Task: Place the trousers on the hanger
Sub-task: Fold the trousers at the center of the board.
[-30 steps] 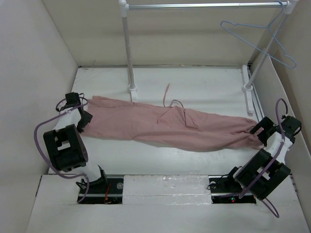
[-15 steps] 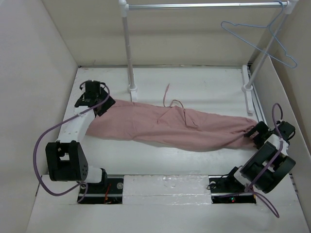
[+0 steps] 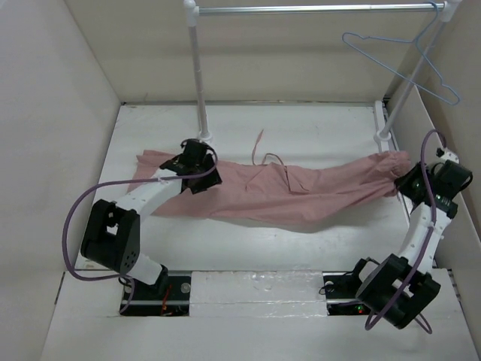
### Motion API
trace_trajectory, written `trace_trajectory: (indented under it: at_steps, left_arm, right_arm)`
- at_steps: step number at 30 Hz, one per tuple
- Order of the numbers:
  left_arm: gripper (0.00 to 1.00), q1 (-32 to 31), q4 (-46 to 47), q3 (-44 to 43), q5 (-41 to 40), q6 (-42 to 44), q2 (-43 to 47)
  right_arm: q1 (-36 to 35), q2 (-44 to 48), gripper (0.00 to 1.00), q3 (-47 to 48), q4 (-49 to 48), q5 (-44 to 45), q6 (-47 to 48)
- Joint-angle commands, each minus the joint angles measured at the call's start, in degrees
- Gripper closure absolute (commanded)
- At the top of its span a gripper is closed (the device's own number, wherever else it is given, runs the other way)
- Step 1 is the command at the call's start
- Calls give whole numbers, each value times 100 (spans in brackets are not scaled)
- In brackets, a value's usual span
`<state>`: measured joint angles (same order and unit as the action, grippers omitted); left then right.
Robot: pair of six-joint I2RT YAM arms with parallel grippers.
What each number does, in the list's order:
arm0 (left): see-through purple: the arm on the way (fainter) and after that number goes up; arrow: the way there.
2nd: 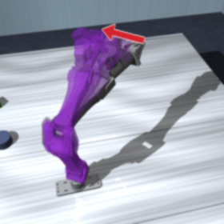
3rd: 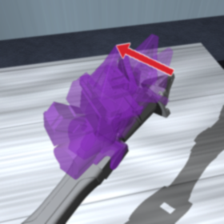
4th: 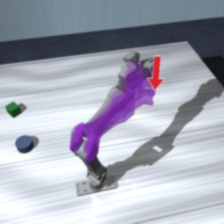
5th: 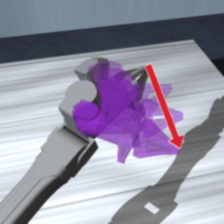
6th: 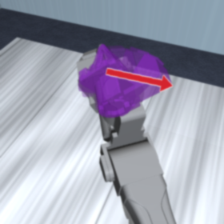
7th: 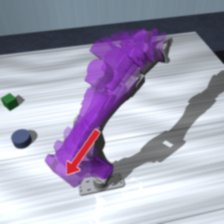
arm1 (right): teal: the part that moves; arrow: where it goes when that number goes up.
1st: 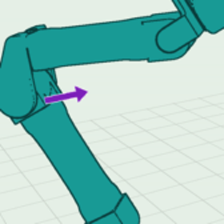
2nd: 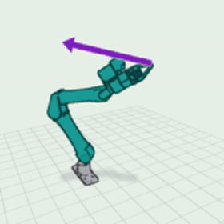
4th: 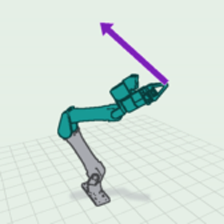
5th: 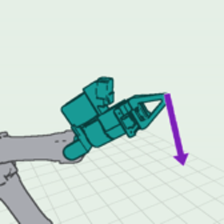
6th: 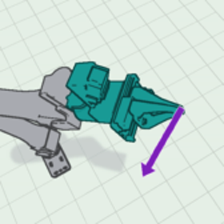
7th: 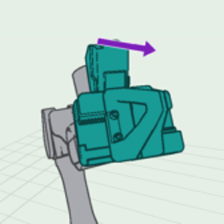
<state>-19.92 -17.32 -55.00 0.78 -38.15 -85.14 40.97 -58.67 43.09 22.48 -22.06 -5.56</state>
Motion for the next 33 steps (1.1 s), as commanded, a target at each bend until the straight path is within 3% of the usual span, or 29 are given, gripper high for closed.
trace_trajectory:
  at_steps: [1,2,9,17,18,19,20,21,23,24,27,31,33]
  left_arm:
    - [49,-862,1,-317,-242,-61,315]
    - [49,-1334,-17,-388,-332,-96,271]
    - [48,-2795,124,-1152,-385,-728,-792]
    - [49,-3571,-166,-2400,-464,-869,-2251]
    - [51,-3632,-175,-2445,-438,-965,-2348]
    - [62,-3633,8,-2489,-229,-1044,-2540]
    - [62,-3633,9,-2489,-227,-1045,-2542]
    - [69,-3685,105,-2472,-157,-1097,-2577]
    - [95,-3685,369,-2567,194,-1291,-2779]
    - [98,-3755,431,-2638,273,-1344,-2849]
    - [100,-4036,476,-3260,415,-1476,-3200]
    - [98,-4257,-365,-4508,-14,-1388,-3535]
    - [94,-4257,-491,-4414,-207,-1370,-3352]
  right_arm:
    - [-177,-99,100,1050,739,53,397]
    - [-282,-161,100,1287,914,123,668]
    - [-1134,-101,100,2335,1750,517,1013]
    - [-1908,-143,100,3782,2541,1002,1329]
    - [-1996,-179,100,3934,2673,1124,1356]
    - [-1996,-301,100,4222,2796,1160,1382]
    - [-1996,-302,100,4338,2840,1161,1391]
    - [-1996,-407,100,4461,2841,1047,1391]
    - [-1996,-504,100,4681,2858,871,1383]
    - [-1996,-626,100,4891,2867,662,1391]
    - [-2101,-777,100,5252,2876,414,1382]
    - [-2383,-786,100,5184,2789,309,1400]
    - [-2567,-663,100,4947,2648,282,1339]
